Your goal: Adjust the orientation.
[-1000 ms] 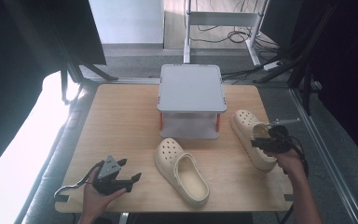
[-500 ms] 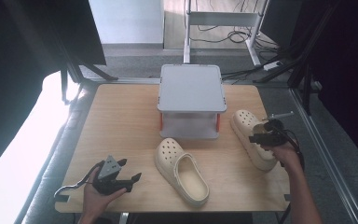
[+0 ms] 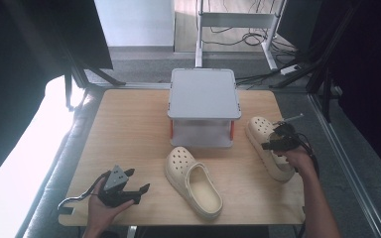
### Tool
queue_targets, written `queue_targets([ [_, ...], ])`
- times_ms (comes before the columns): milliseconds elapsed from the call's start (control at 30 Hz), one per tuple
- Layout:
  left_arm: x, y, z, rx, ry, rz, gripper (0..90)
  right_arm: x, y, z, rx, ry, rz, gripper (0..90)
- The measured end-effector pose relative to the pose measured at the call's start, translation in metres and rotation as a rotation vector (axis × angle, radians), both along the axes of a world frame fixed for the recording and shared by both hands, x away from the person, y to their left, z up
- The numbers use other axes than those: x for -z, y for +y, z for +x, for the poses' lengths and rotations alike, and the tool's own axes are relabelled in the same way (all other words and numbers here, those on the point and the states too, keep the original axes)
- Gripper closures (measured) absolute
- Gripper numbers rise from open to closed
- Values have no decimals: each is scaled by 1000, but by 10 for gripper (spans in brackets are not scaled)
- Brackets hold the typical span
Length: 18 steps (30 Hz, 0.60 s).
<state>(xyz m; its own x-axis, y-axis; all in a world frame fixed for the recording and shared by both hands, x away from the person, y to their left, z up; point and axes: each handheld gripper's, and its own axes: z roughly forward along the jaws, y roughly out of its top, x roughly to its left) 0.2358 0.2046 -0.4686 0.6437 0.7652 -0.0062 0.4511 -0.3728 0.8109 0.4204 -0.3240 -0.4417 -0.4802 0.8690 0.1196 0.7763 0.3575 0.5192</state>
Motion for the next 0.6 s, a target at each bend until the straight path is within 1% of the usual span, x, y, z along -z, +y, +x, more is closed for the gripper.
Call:
queue_targets([
  [67,0,0,0,0,0,0,244,2,0,2,-6,19,17,753],
  [200,1,-1,0,2,1,0,244,2,0,2,-1,27,21,771],
  [300,0,0,0,1,0,-1,244,2,0,2,6,29,24,775],
  [433,-1,1,0,-3,-3,0,244,1,1,1,10,29,17,779],
  [600,-1,1,0,-3,-4,0,244,-4,-3,-7,21,16,5,782],
])
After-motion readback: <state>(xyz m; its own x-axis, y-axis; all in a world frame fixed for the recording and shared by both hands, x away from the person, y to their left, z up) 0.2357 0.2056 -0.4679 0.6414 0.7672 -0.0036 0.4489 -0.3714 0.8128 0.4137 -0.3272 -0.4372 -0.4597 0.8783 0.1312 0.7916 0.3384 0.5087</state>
